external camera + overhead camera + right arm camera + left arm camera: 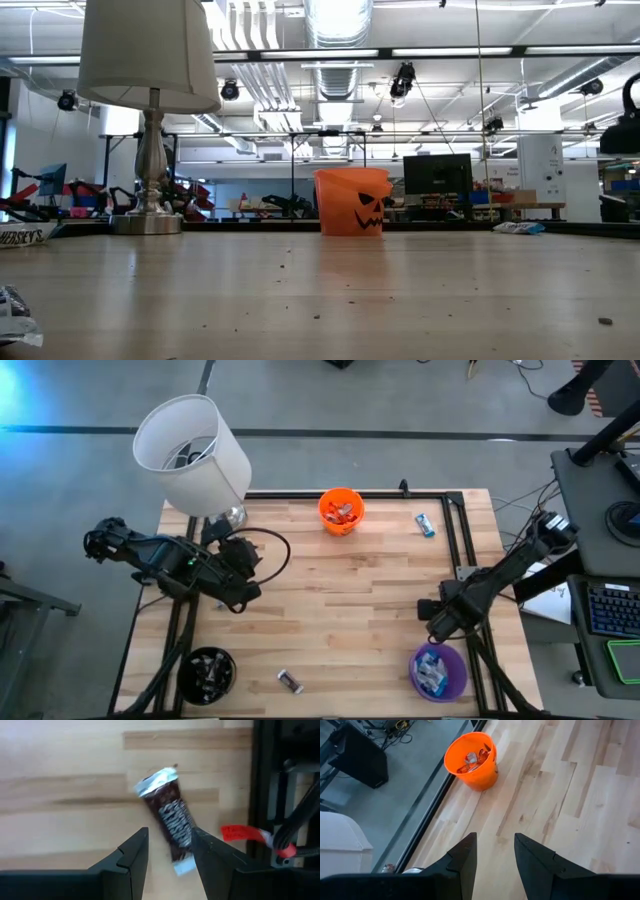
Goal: Organize candy in baskets
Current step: Put the brown chocolate into the black bucket
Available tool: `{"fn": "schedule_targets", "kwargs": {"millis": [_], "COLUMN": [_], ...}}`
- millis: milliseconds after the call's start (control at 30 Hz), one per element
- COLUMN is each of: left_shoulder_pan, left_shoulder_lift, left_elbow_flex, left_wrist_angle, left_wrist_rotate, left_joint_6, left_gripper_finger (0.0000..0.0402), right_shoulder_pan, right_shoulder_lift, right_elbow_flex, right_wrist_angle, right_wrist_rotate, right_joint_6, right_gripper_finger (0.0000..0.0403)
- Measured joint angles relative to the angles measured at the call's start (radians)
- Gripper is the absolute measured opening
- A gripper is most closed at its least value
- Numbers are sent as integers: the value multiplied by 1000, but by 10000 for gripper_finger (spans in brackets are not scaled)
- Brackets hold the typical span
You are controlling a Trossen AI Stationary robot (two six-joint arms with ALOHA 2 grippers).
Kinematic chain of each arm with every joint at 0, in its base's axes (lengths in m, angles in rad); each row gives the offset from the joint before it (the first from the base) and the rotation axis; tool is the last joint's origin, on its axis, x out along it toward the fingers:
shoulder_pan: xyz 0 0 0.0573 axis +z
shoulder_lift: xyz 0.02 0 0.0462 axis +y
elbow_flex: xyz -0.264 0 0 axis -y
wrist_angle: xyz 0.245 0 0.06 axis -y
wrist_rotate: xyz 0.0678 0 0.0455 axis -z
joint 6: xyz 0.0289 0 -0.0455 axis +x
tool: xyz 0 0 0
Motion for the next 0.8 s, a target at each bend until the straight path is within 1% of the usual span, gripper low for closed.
{"fn": "schedule_targets", "kwargs": {"millis": [67,233,433,500,700,800], "left_shoulder_pan": [0,0,2,4,4,4], "left_shoulder_lift": [0,0,0,0,0,0], "left_elbow_flex": [0,0,0,0,0,0], "left_wrist_angle": [1,3,8,8,8,8], "left_wrist_rotate": [0,1,1,2,1,2], "left_joint_6": [0,0,0,0,0,0], "left_gripper_finger": [113,113,113,113,113,113], "right_shoulder_pan": [0,0,0,0,0,0], "right_shoulder_lift": [14,56,96,96,82,69], "right_elbow_flex": [-11,-42,-47,-47,-49,-47], "right_wrist_angle": [9,92,104,106,114,110], "right_wrist_rotate": [0,-2,3,7,14,12], "right_joint_6": [16,18,0,-1,-4,-7], "right_gripper_finger": [141,141,135,119,40,17]}}
